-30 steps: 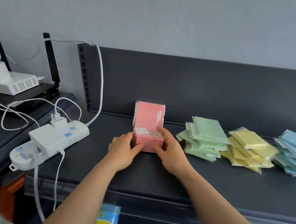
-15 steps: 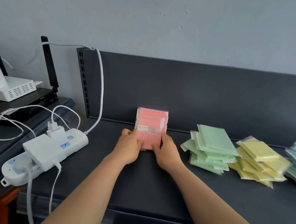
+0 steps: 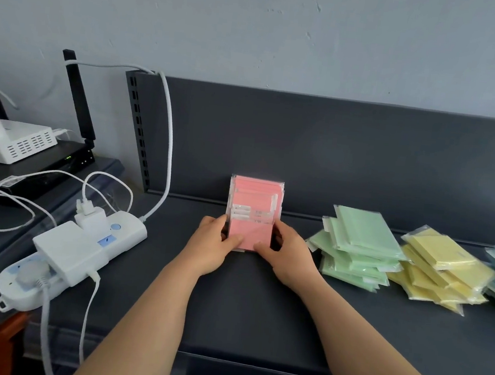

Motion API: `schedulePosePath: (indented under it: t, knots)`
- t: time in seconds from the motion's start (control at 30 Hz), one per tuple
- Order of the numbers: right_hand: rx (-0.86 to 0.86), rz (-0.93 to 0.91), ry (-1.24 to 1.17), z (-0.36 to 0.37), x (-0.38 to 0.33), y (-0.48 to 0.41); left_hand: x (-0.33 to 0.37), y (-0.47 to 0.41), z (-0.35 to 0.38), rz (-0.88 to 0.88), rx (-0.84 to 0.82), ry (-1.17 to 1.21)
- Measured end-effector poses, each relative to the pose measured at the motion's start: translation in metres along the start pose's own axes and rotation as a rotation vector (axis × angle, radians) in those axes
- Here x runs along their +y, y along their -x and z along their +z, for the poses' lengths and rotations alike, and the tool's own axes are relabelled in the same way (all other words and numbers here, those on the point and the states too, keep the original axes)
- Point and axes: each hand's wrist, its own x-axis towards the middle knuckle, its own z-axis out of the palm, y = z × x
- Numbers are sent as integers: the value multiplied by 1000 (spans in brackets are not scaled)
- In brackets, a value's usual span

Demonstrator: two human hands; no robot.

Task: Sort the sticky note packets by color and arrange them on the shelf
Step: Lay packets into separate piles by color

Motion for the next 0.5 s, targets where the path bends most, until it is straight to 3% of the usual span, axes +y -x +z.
schedulePosePath:
  t: [0.33,0.5]
  knots:
    - [59,-43,-3,-2,-3,5,0,1,0,-48,74,47]
    - [50,-149,29,-3,-13,8,8,6,-8,18,226,9]
